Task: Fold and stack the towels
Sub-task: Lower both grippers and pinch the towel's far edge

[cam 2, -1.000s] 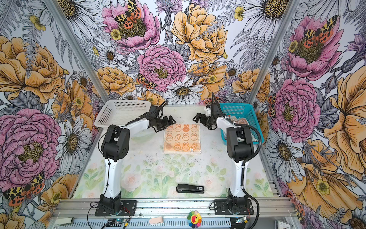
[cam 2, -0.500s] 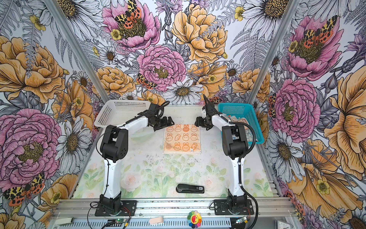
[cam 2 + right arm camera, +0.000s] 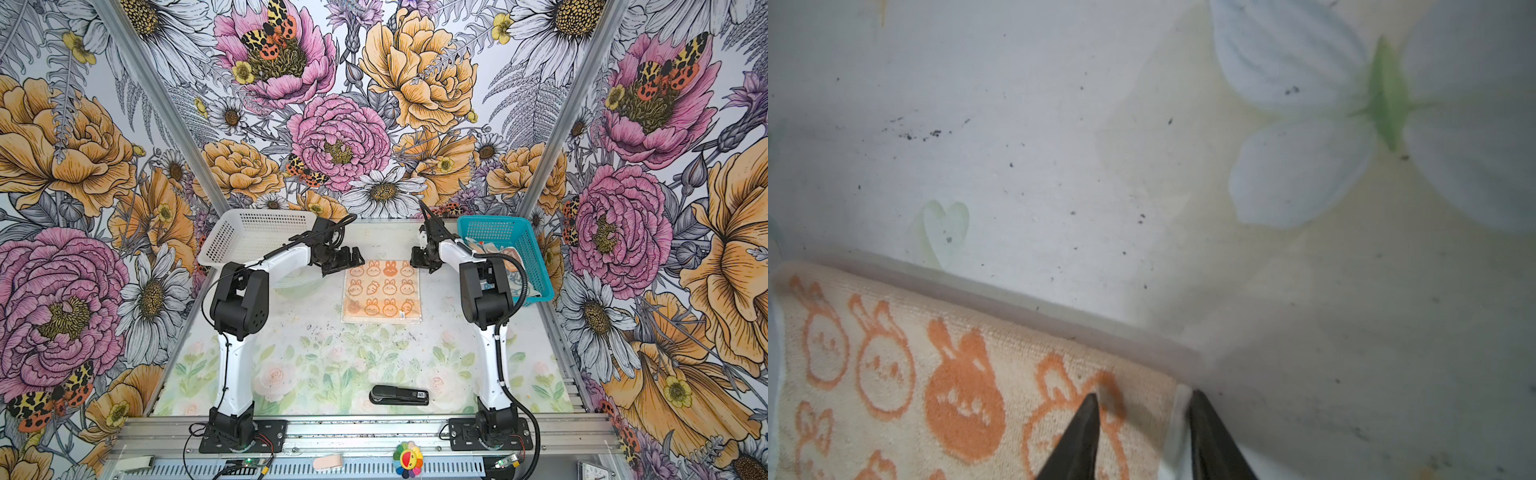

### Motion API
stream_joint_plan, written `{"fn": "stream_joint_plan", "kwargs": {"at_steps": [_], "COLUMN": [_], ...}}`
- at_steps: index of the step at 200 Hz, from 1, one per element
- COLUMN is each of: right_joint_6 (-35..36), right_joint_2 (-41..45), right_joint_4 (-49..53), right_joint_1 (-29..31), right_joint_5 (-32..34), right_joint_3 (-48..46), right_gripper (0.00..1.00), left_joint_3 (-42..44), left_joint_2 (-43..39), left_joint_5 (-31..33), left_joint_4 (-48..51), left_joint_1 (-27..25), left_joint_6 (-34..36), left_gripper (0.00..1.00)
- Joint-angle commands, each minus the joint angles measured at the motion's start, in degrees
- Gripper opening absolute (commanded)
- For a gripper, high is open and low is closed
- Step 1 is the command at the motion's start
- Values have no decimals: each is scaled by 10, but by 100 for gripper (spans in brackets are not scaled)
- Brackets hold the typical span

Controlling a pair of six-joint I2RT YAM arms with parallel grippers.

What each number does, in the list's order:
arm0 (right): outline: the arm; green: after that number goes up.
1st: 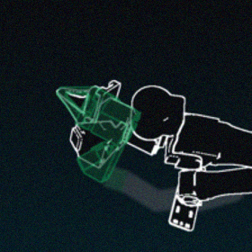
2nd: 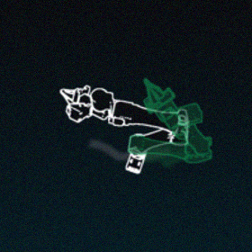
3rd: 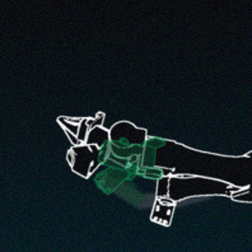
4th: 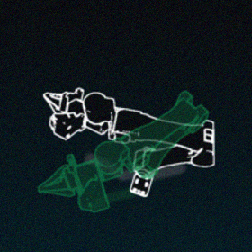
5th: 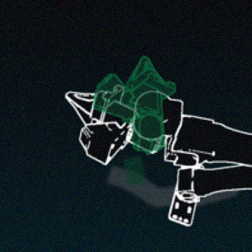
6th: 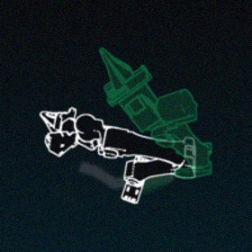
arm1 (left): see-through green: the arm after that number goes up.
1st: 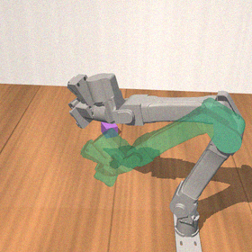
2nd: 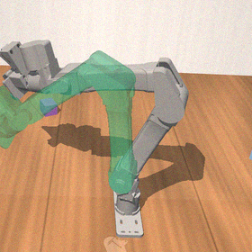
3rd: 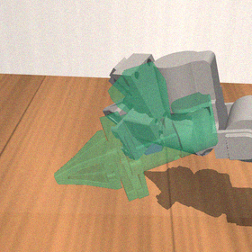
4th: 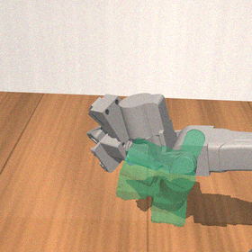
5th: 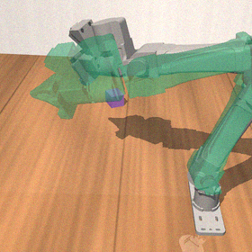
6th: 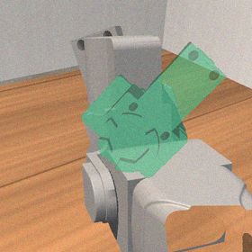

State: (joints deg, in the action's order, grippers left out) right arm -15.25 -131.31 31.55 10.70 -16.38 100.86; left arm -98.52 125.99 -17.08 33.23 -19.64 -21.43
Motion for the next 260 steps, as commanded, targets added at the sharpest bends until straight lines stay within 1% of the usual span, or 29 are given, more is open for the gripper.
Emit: {"fn": "stream_joint_plan", "kwargs": {"at_steps": [1,28,52,71,95,127,148,162,176,190,232,260], "right_joint_6": [4,4,5,5,6,6,6,6,5,5,5,5], "right_joint_2": [-21,-26,-26,-24,-25,-27,-27,-29,-29,-27,-26,-23], "right_joint_4": [13,14,15,15,16,16,16,16,16,16,16,16], "right_joint_1": [5,5,5,5,5,5,5,5,5,5,6,5], "right_joint_5": [9,7,5,5,4,2,2,0,-1,-1,-4,-3], "right_joint_3": [12,14,14,14,16,17,17,17,16,14,14,11], "right_gripper": [30,14,5,2,0,0,0,0,0,0,0,0], "left_joint_3": [-24,-66,-108,-129,-155,-176,-179,-179,-176,-169,-164,-168], "left_joint_2": [1,31,62,80,102,129,137,140,140,138,143,148], "left_joint_5": [24,43,49,47,47,51,53,54,54,56,71,68], "left_joint_4": [14,46,71,76,86,93,93,93,93,93,93,93], "left_joint_1": [-2,-1,2,4,5,7,7,8,9,11,18,22], "left_joint_6": [25,52,69,76,88,90,88,89,91,92,102,102], "left_gripper": [99,99,94,88,83,72,66,60,57,50,41,28]}}
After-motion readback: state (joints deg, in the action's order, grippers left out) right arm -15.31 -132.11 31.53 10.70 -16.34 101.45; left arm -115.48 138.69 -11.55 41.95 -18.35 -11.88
